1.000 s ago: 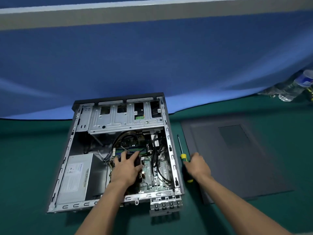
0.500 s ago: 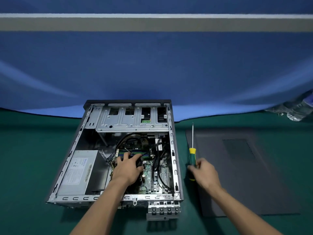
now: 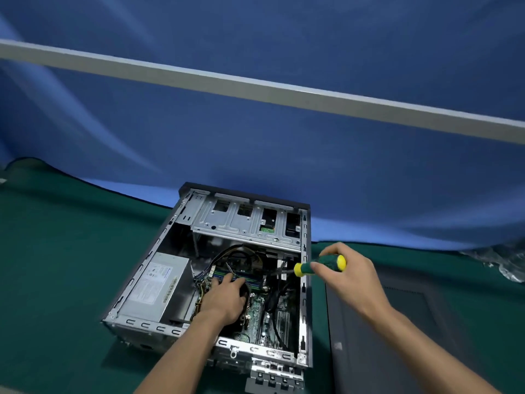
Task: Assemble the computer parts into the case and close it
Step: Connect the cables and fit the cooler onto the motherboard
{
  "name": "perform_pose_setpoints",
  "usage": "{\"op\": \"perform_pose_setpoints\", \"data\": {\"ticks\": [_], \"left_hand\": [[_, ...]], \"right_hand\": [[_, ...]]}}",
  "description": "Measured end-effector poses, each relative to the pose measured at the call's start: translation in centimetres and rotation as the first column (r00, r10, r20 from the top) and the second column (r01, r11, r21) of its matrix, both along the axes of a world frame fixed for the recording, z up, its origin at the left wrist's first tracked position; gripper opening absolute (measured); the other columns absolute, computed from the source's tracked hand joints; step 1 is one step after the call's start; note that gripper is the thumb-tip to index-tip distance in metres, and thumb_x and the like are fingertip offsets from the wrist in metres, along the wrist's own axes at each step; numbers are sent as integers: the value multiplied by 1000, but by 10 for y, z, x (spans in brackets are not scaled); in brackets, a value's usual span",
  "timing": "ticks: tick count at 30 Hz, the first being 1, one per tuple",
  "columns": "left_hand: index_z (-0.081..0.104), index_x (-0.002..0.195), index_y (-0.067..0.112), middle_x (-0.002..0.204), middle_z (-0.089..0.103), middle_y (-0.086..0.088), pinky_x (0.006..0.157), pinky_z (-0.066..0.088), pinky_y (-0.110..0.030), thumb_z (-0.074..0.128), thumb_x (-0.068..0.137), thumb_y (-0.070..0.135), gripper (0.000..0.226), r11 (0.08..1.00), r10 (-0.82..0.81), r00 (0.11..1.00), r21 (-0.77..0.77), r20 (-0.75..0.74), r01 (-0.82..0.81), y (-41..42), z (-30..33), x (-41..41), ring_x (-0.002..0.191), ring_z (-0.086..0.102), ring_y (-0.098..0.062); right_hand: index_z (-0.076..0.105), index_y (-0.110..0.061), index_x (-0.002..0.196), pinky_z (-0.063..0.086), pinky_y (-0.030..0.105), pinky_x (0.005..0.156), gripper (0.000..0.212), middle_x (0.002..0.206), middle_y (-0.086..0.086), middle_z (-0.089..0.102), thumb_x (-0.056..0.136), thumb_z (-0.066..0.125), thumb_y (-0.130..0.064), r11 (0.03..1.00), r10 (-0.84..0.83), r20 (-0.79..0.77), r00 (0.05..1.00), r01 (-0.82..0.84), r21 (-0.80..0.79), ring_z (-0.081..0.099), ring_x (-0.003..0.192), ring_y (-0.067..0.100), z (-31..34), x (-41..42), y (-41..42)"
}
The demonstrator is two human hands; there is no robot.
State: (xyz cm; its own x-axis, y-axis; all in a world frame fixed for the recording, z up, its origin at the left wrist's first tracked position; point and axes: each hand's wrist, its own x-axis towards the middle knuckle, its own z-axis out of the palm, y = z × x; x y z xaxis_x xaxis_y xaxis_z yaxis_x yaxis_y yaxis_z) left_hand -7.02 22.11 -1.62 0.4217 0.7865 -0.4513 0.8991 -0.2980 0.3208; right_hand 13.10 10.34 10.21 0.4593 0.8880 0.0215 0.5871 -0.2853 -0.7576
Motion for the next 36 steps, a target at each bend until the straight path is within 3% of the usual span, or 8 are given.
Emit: {"op": "perform_pose_setpoints", "data": {"ticks": [2,5,10,29,36], "left_hand": [[24,149,29,158,13,-2,112,28,-49,45,97,38,56,1000,2,1000,-8,1,-2,0,-1,1,143,9,-37],[26,147,29,157,15,-3,112,29,-49,53,92,44,63,1000,-3,1000,-10,1,3,-1,-2,1,143,9,-38],[24,147,27,156,15,-2,109,32,-51,60,90,38,69,1000,-12,1000,-7,-18,12,-1,-3,1,143,6,-39],[24,148,26,157,14,-3,108,31,-49,61,90,35,69,1000,11,1000,-11,-1,-11,-1,-2,2,143,4,-38],[25,147,25,155,17,-4,108,32,-48,61,90,34,68,1000,19,1000,-11,8,-19,-2,0,2,143,5,-37]], "right_hand": [[55,-32,77,31,12,40,17,54,-18,57,79,71,-38,998,62,50,997,-61,-23,44,44,0,1,-6,7],[52,-29,75,30,14,38,20,52,-7,54,78,66,-42,988,123,145,982,-108,-108,41,41,3,-2,-15,22],[47,-29,71,32,20,40,22,52,-5,51,77,64,-41,973,182,248,952,-139,-182,42,44,8,-11,-31,44],[51,-22,75,37,28,47,18,52,-4,49,79,60,-38,960,239,295,925,-180,-213,42,49,13,-16,-37,65],[54,-24,82,34,25,44,17,52,-7,50,80,59,-40,952,268,321,908,-200,-231,45,49,10,-21,-41,60]]}}
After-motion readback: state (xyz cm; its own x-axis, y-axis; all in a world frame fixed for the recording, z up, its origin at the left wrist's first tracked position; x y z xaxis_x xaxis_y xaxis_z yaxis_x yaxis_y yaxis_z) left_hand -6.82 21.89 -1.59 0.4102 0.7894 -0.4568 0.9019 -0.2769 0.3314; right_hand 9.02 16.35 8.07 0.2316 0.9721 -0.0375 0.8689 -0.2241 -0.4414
